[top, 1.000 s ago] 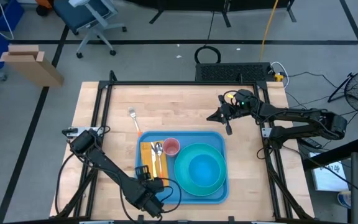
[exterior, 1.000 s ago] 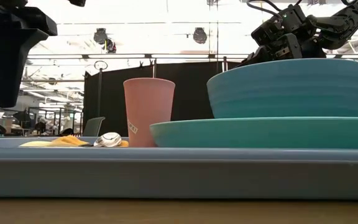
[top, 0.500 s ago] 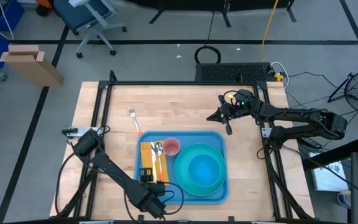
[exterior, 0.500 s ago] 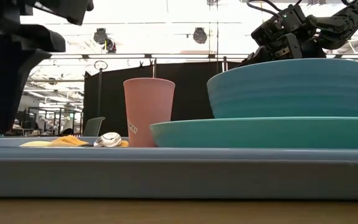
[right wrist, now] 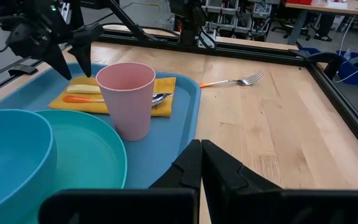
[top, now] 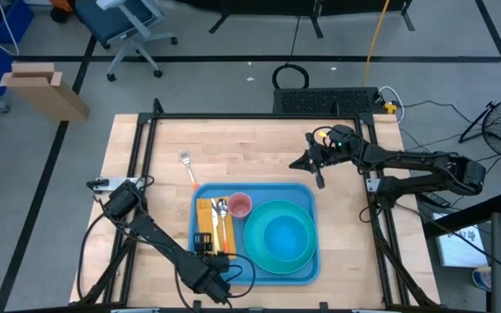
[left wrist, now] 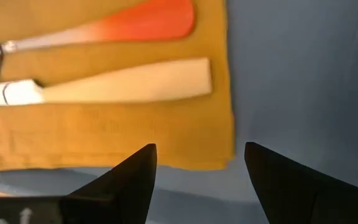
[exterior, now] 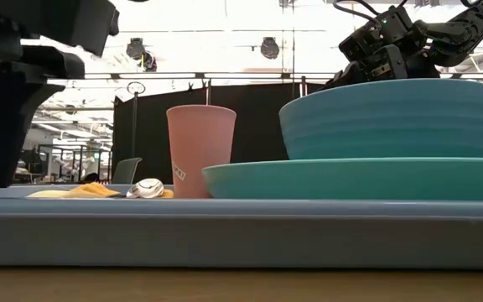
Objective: Set up tray
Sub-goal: Adjust the yellow napkin on the blue serving tray
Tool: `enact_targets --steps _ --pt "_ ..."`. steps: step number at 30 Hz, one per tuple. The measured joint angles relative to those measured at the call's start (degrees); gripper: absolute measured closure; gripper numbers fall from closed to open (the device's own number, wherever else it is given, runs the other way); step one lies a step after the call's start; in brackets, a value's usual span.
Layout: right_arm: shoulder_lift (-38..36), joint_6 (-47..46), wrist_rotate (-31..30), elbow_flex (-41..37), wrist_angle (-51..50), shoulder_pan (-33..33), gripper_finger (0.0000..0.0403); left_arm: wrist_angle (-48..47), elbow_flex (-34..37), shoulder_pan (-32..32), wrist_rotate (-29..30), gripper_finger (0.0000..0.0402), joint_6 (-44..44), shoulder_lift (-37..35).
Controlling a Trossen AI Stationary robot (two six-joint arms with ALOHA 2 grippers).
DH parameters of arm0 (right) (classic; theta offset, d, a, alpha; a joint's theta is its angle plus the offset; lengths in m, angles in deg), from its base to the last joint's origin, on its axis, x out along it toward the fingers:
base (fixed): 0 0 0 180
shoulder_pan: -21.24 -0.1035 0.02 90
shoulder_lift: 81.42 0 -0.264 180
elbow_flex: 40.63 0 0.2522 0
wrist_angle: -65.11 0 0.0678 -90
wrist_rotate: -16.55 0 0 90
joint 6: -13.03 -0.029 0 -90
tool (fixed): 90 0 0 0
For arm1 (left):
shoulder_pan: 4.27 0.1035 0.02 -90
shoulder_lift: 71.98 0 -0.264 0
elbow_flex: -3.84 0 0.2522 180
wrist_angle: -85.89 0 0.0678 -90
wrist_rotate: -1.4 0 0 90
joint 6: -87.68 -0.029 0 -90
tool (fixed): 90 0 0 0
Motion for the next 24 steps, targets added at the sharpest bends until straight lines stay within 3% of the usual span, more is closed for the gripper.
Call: enact_targets --steps 8,12,20,24 --pt "0.0 0.0 0.0 0.0 0.04 0.0 0.0403 4.07 2.74 -0.02 -1.44 0.0165 0.17 -0.2" --pt "0.0 0.0 -0.02 0.0 0.12 0.01 0.0403 4.24 2.77 -0.07 -1.65 0.0219 0.17 -0.2" --pt "-0.01 0.0 -0.03 0.0 0.24 0.0 0.0403 4.05 2.9 0.07 -1.12 0.0371 0.38 -0.13" --pt "-0.01 0.0 -0.02 0.0 0.24 0.0 0.0403 4.03 2.9 0.04 -1.1 0.0385 1.21 -0.13"
